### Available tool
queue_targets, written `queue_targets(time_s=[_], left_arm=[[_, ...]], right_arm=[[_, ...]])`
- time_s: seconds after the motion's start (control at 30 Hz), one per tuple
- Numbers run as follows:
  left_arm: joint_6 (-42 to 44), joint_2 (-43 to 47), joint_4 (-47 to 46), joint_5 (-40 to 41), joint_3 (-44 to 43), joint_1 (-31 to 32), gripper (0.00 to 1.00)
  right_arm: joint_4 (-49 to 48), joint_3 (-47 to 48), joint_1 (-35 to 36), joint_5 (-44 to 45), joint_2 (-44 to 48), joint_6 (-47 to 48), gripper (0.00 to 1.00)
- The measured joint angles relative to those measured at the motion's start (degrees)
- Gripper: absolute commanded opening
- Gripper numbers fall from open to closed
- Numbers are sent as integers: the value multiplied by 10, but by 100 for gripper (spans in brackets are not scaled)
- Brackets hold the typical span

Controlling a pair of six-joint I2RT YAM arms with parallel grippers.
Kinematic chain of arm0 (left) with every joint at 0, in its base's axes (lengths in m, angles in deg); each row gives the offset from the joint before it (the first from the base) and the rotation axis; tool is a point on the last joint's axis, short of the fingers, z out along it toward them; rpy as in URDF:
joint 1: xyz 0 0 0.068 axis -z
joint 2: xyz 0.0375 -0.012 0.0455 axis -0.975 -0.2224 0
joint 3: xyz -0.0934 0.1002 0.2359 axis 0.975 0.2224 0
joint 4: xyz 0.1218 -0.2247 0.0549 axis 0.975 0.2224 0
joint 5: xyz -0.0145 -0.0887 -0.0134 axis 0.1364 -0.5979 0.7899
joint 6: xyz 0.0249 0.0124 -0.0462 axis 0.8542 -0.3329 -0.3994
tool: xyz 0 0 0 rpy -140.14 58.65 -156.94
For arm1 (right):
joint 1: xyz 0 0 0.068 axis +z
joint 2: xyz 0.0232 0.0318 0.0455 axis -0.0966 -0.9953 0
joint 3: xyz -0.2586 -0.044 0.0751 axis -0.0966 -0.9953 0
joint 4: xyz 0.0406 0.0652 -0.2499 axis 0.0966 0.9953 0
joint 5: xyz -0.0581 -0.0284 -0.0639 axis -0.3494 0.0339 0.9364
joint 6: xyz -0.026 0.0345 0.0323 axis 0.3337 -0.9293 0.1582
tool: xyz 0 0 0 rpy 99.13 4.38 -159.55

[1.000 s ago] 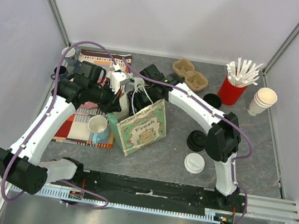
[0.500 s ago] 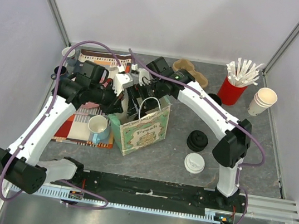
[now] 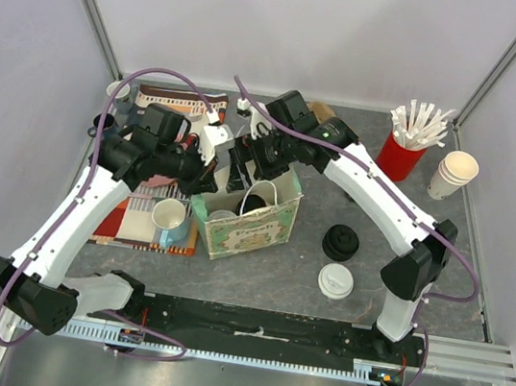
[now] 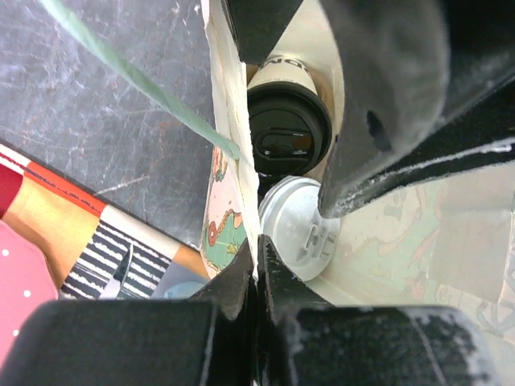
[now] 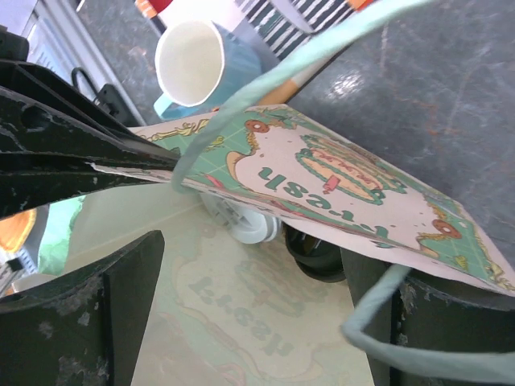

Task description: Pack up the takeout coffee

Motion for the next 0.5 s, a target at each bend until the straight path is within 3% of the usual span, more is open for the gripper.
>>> queue_targets(time_s=[0.5], left_arm=[[0, 8, 27, 0, 1, 11, 2]], right_arm=[[-128, 7, -20, 96, 125, 4, 98]])
